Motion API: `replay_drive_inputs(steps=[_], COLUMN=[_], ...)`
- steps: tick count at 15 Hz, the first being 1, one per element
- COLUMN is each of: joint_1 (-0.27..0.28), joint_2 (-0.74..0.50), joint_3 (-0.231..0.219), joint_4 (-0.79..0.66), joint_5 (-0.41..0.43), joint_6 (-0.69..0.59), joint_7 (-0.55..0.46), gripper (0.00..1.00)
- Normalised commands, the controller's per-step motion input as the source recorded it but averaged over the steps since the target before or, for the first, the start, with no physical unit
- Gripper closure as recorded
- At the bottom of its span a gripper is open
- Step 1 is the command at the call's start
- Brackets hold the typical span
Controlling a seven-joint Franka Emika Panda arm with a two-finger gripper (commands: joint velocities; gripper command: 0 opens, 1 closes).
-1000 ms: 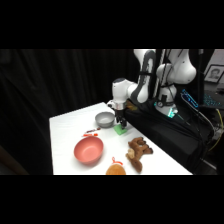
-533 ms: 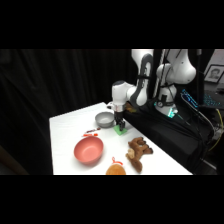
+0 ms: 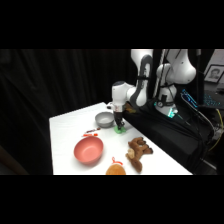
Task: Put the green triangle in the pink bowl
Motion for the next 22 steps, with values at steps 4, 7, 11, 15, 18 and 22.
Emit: replay_drive_inputs(steps=[4,7,11,15,18,22], joint_1=[0.054,0.158,0.163,0.16,0.075,0.034], joint_2=[0.03,-0.18,-0.35,-0.39,-0.3,-0.1], joint_3=[-0.072,-0.177,-0.162,-0.126,-0.006,0.056], joint_4=[0.04,0.01,0.02,0.05,0.17,0.33], joint_5=[-0.149,-0.215,-0.209,-0.277,-0.19,-0.087], joint_6=[0.06,-0.15,-0.35,-0.42,-0.47,-0.41], joint_7=[0.08,0.15,0.18,0.26,0.19,0.14], gripper=[0.94,0.94,0.94,0.93,0.94,0.94])
